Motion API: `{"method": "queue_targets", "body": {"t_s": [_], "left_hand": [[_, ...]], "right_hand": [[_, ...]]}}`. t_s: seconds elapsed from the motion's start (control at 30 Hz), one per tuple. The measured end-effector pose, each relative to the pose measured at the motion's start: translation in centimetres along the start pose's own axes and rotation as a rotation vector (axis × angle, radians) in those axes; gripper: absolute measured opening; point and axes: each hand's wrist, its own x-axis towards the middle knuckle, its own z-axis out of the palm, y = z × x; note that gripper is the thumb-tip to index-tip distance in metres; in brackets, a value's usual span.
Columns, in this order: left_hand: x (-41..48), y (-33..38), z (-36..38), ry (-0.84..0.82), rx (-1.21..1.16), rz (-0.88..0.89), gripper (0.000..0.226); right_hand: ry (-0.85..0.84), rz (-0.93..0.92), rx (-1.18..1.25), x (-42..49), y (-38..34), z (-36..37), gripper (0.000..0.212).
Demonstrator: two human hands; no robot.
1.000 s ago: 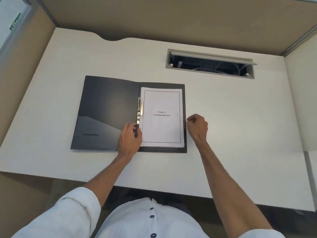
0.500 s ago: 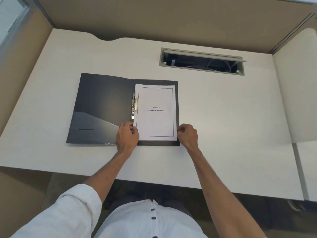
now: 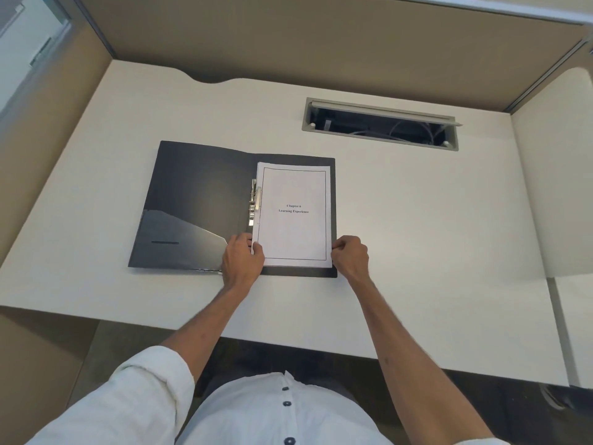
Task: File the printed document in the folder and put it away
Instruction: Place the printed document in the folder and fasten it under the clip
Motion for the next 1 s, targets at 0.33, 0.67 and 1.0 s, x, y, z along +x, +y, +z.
{"method": "queue_targets", "body": {"t_s": [0.33, 0.67, 1.0], "left_hand": [[0.0, 0.5, -0.4, -0.008, -0.003, -0.033, 0.023], [-0.5, -0.4, -0.9, 0.019, 0.129, 0.162, 0.036], [-1.9, -0.2, 1.5, -0.137, 0.436, 0.687, 0.11]], "right_hand": [[-0.02, -0.025, -0.001, 0.4, 0.3, -0.5, 0.036], [-0.053, -0.637, -0.416, 0.3, -1.4, -0.5, 0.054], [-0.022, -0.586, -0.59, 8.5, -9.6, -2.2, 0.054]]}}
